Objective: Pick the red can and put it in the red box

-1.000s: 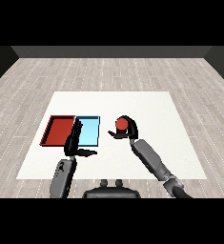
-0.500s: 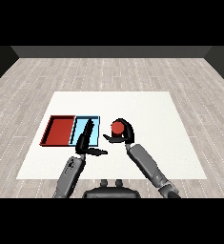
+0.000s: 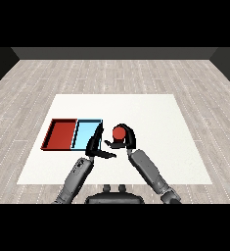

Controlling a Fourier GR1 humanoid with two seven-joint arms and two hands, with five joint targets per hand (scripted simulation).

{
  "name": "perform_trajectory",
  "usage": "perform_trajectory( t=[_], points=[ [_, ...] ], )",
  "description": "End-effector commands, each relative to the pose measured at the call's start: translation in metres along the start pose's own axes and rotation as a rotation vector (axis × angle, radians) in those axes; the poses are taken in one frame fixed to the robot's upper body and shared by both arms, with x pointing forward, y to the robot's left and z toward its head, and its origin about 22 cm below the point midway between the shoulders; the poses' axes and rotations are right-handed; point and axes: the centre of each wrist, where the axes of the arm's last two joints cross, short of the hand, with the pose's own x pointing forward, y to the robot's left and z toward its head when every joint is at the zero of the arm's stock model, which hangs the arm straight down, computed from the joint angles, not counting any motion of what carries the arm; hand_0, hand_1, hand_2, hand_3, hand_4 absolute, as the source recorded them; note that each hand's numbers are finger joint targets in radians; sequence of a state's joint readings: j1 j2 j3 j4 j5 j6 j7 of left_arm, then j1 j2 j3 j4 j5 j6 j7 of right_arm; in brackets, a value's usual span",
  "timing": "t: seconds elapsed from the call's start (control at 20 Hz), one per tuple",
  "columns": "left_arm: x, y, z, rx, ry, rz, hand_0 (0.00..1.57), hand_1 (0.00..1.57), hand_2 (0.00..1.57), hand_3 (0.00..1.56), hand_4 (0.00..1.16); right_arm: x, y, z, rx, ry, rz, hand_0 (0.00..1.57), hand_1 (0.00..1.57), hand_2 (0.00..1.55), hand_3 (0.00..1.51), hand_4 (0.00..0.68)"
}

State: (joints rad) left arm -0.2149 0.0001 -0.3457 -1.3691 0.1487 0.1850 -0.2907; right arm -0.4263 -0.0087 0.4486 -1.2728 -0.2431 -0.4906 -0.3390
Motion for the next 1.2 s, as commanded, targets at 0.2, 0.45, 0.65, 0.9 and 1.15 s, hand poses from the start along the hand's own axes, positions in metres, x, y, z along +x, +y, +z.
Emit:
perform_trajectory(
  t=[0.2,0.45,0.65,0.9,1.15],
  points=[
    [-0.027,-0.004,-0.017,-0.029,0.041,0.023,0.00,0.00,0.00,0.00,0.00,0.010,0.004,-0.001,0.029,-0.017,-0.013,1.44,1.44,1.43,1.39,0.633],
    [-0.021,-0.019,-0.005,-0.030,0.068,0.026,0.00,0.00,0.00,0.00,0.00,0.020,0.017,0.015,0.016,-0.032,-0.001,1.43,1.43,1.43,1.38,0.631],
    [-0.014,-0.021,-0.007,-0.035,0.058,0.056,0.00,0.00,0.00,0.00,0.00,0.001,0.027,-0.002,0.015,-0.007,-0.019,1.45,1.45,1.44,1.38,0.626],
    [-0.026,-0.019,-0.006,-0.048,0.050,0.069,0.00,0.00,0.00,0.00,0.00,0.010,0.037,0.007,0.057,0.001,-0.061,1.49,1.49,1.44,1.37,0.622],
    [-0.031,-0.034,-0.002,-0.062,0.057,0.064,0.00,0.00,0.00,0.00,0.00,0.012,0.039,-0.008,0.064,0.003,-0.063,1.50,1.50,1.45,1.38,0.618]
  ],
)
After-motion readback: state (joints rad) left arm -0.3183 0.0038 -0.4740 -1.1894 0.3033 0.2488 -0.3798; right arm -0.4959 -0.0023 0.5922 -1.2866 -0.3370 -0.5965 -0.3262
